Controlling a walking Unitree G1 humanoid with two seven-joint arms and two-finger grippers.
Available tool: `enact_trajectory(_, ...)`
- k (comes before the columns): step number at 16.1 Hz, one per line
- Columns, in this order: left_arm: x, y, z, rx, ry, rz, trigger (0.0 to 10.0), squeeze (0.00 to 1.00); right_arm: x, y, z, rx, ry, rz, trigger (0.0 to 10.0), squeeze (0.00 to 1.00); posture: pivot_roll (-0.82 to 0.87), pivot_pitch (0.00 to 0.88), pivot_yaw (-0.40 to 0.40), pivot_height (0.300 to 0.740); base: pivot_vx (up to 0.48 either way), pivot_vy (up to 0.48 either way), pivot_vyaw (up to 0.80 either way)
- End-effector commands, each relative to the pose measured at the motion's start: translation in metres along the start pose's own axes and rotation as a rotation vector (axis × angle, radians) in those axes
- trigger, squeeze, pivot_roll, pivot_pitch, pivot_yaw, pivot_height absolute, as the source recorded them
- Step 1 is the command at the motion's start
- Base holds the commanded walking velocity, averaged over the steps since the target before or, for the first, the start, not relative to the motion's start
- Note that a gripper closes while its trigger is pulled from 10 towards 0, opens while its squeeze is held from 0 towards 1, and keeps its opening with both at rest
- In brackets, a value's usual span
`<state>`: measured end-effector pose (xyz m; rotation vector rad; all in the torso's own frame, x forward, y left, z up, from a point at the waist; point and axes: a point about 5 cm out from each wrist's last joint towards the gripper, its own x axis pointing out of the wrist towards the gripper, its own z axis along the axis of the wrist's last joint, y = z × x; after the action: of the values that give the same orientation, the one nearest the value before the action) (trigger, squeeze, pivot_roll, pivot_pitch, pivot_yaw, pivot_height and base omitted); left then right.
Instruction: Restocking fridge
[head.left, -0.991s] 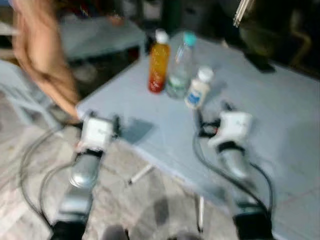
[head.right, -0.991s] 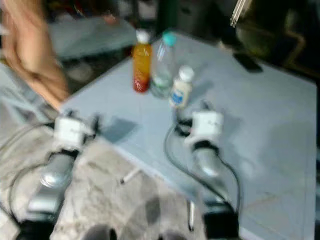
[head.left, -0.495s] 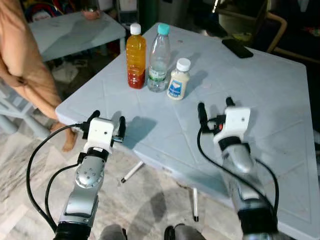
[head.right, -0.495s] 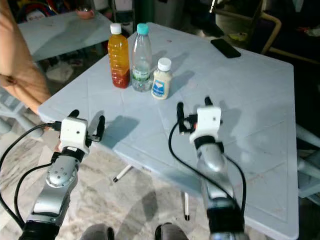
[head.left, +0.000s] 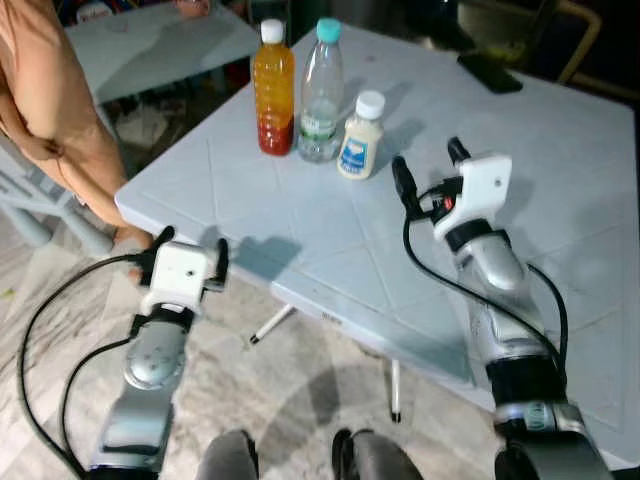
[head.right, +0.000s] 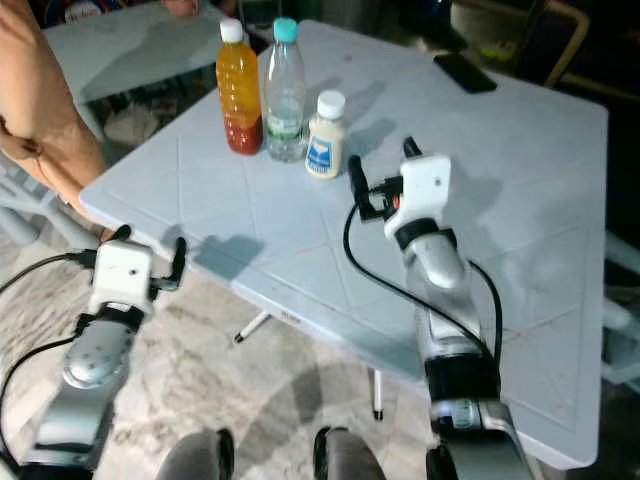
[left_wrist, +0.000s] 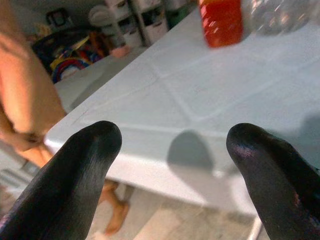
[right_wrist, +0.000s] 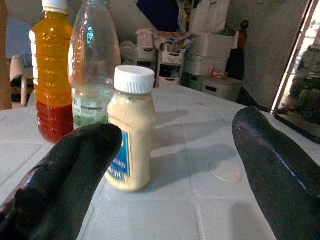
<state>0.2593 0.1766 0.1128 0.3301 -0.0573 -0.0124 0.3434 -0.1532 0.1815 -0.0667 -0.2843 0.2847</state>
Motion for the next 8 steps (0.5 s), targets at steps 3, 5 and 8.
enact_trajectory(3,-0.010,0.012,0.000,0.047,0.022,-0.010,10.0,0.00,0.019,-0.003,0.012,-0.014,-0.039,0.024,10.0,0.00,0.19,0.242,-0.002,0.740,0.000,0.000,0.00)
enact_trajectory(5,-0.015,0.017,0.000,0.068,0.034,-0.003,10.0,0.00,0.027,-0.005,0.017,-0.027,-0.058,0.034,10.0,0.00,0.20,0.249,0.002,0.740,0.000,0.000,0.00)
enact_trajectory(8,-0.019,0.024,0.001,0.087,0.042,0.004,10.0,0.00,0.038,-0.005,0.025,-0.026,-0.084,0.051,10.0,0.00,0.23,0.266,0.011,0.740,0.000,0.000,0.00)
